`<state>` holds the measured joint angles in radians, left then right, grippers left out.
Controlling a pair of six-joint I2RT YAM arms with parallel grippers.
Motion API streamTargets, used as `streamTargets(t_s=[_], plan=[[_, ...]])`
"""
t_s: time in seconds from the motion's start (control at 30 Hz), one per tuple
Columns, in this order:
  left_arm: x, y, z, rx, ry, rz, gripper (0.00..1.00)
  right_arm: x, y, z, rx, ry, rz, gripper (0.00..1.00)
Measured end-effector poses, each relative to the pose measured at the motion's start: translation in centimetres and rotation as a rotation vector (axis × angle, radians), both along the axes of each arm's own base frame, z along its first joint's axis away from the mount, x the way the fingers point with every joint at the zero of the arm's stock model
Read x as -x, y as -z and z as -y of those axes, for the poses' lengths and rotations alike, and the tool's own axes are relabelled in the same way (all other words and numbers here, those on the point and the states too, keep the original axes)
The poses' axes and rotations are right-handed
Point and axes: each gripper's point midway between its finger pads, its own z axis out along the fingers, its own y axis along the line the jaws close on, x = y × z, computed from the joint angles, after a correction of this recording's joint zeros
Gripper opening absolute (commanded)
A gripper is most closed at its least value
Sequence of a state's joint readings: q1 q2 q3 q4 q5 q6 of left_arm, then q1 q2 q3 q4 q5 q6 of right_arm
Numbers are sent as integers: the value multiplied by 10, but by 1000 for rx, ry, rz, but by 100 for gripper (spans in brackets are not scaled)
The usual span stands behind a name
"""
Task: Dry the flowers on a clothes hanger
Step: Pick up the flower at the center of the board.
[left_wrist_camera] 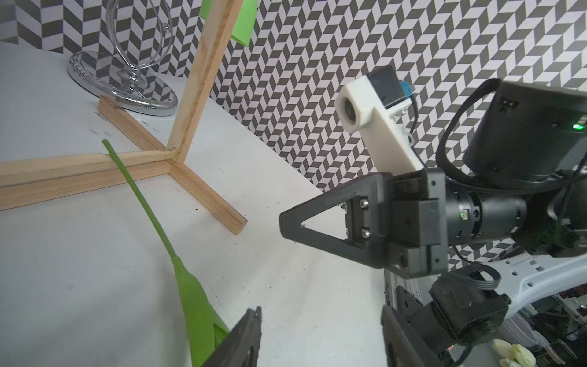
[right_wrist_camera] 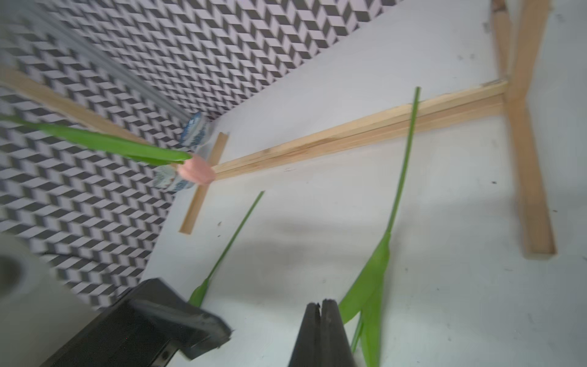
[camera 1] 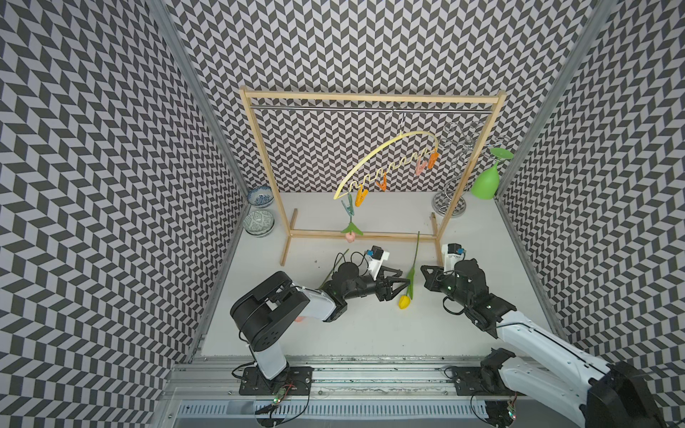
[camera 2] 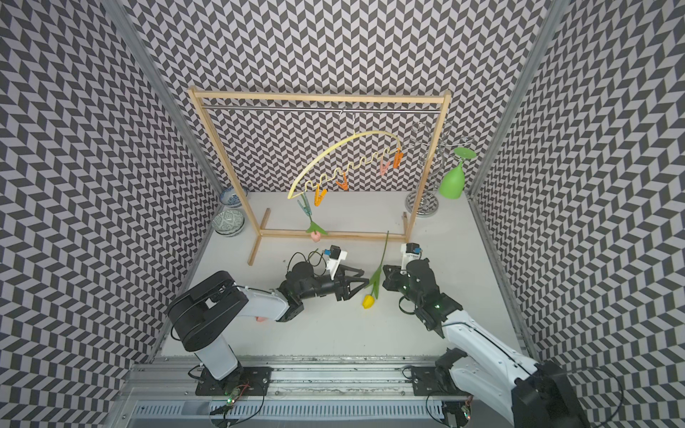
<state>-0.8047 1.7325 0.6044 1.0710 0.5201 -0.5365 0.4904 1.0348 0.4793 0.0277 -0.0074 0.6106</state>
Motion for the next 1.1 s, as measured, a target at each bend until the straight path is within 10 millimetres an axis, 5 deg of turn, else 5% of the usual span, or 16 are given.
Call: streamTargets(t_s=[0.03, 0.2, 0.37, 0.5, 0.7, 0.93, 1.03, 1.1], plan=[[-3, 0, 1, -3, -9, -2, 63, -6, 3, 2, 24, 26, -17, 1], [-21, 4, 1, -51, -97, -49, 63, -47, 29, 0, 124, 97, -130, 48], [-28, 2, -21, -93, -218, -69, 63, -80, 73, -10, 182, 98, -244, 56], [-22, 2, -43, -102, -283, -56, 63, -80, 97, -9, 207, 94, -301, 49], [-20, 6, -47, -118, -293, -68, 62, -86, 100, -12, 200, 90, -286, 31], [0, -34, -63, -22, -287, -44, 61, -96, 97, -9, 215, 102, -241, 29], [9, -52, -72, 22, -291, -31, 60, -98, 100, -8, 230, 102, -234, 4], [14, -57, -81, 30, -309, -36, 59, -99, 100, -8, 236, 101, -232, 0]])
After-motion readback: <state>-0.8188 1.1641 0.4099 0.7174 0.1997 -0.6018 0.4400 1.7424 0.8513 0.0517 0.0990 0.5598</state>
